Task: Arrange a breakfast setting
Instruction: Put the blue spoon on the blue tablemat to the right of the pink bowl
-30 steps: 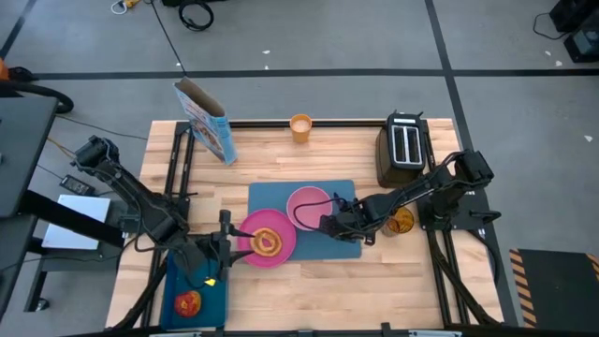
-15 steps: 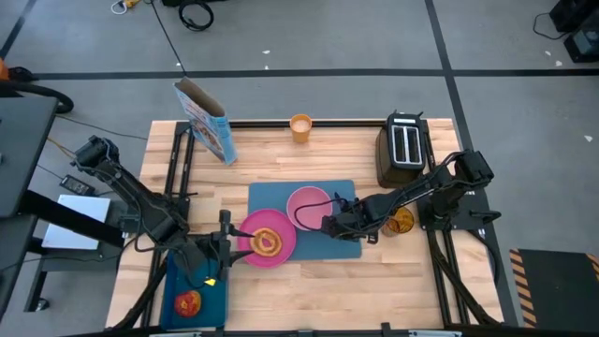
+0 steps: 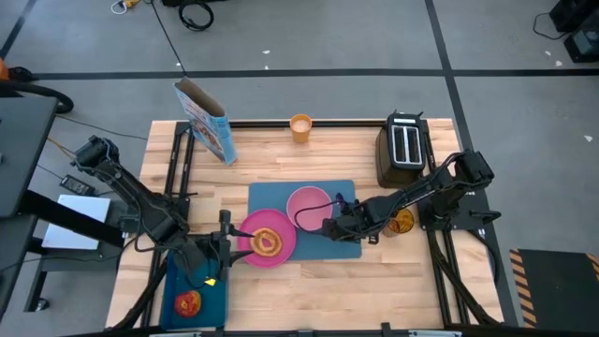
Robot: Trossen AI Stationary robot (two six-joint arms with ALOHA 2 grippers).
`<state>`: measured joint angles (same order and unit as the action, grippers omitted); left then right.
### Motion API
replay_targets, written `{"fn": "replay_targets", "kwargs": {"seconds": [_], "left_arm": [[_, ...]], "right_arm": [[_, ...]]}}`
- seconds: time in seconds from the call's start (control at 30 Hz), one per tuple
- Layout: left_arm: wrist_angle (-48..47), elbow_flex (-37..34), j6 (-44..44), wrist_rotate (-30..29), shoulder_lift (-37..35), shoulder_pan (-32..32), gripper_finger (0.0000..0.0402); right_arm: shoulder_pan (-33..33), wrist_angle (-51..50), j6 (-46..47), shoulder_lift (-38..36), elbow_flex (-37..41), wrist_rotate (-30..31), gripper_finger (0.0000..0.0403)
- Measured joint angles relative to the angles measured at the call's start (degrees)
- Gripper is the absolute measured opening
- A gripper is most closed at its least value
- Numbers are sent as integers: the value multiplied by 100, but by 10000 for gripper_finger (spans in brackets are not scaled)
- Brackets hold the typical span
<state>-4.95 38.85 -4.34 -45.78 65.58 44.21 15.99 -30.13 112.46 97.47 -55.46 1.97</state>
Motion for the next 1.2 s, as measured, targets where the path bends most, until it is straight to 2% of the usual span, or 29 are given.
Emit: {"fn": "replay_targets", "kwargs": {"seconds": [0.23, 0.53, 0.73, 0.83, 1.2], "left_arm": [[33, 2, -2, 0, 0, 4, 201], [35, 2, -52, 0, 2, 4, 201], [35, 2, -74, 0, 2, 4, 201], [37, 2, -70, -2, 2, 4, 201], [-4, 4, -101, -2, 2, 14, 201]], "right_arm": [[17, -7, -42, 0, 0, 223, 97], [52, -77, -107, 0, -2, 290, 99], [72, -101, -552, 19, -3, 825, 99], [70, -149, -659, 144, -8, 807, 99], [80, -902, -934, 755, -734, 719, 99]]}}
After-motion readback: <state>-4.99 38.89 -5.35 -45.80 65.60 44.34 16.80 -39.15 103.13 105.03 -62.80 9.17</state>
